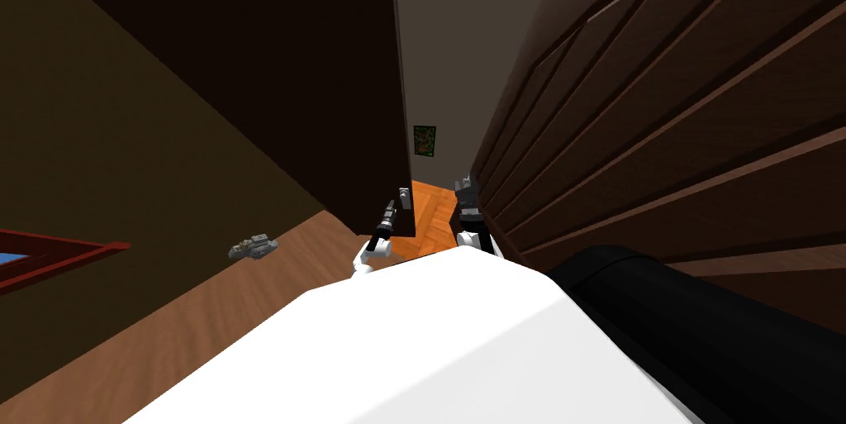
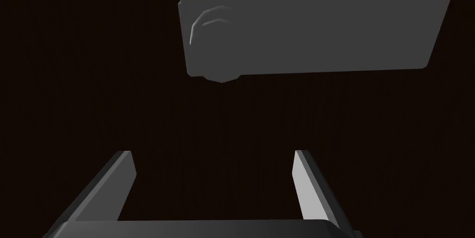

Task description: Push the door open

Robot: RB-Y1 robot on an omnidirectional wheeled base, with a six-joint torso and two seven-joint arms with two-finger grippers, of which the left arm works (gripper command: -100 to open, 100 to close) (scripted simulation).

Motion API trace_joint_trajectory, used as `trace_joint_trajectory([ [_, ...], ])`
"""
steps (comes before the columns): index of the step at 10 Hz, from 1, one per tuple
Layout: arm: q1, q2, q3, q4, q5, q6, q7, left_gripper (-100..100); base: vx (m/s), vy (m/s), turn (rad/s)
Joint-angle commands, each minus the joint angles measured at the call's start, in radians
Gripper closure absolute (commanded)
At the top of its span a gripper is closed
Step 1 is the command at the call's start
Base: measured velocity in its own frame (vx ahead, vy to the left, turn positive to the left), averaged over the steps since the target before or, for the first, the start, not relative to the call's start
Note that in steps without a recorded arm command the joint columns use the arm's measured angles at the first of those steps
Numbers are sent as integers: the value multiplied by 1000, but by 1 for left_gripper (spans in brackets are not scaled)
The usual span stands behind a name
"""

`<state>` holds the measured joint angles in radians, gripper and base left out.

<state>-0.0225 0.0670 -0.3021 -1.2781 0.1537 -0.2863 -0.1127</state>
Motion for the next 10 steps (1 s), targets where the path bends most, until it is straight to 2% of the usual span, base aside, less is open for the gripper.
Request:
trace_joint_trajectory([
  [1,6,-7,-13,-7,3,1,3,-100,-256,-3,-8],
  [2,10,-14,-20,-15,5,3,5,-100,-242,2,-6],
  [3,8,-11,-16,-6,3,-2,3,-100,-109,1,-5],
  [4,3,-7,-12,2,2,-6,2,-100,89,-47,-41],
  [7,-5,-7,-4,12,1,-12,1,-100,190,-56,-14],
  [10,-15,-16,5,24,-1,-19,0,-100,190,-87,-22],
])
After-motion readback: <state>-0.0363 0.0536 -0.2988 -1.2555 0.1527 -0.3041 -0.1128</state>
